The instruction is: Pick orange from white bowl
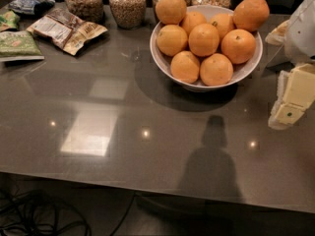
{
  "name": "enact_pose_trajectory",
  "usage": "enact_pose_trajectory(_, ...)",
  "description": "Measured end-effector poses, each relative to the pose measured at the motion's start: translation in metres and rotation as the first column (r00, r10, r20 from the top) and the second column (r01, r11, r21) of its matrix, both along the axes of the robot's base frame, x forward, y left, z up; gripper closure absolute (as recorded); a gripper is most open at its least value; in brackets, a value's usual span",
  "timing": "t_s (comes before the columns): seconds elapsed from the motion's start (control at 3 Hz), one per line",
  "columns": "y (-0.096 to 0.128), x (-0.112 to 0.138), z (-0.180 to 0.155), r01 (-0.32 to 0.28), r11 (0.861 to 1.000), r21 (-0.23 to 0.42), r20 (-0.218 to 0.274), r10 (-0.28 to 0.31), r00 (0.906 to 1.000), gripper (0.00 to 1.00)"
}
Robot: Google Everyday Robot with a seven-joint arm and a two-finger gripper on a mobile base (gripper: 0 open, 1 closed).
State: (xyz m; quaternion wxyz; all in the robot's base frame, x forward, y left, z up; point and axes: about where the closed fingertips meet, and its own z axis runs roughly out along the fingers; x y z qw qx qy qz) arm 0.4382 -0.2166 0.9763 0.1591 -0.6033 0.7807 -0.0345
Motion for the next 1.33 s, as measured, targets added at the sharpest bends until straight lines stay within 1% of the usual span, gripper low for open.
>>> enact_pose_trajectory(0.33, 0.000, 0.000, 0.000, 0.000, 1.000, 0.000, 0.000, 0.000, 1.0000, 0.00)
enact_pose_trajectory(0.67, 0.000, 0.007, -0.001, -0.015, 1.000, -0.002, 0.010, 0.015, 0.9998, 0.00)
enact_pose_trajectory(1.0, 0.001, 0.035, -0.005, -0.080, 0.997, 0.020, 0.061, 0.079, 0.9950, 0.00)
enact_pose_trajectory(1.33, 0.000, 0.069, -0.009, -0.151, 0.986, 0.075, 0.118, 0.142, 0.9829, 0.00)
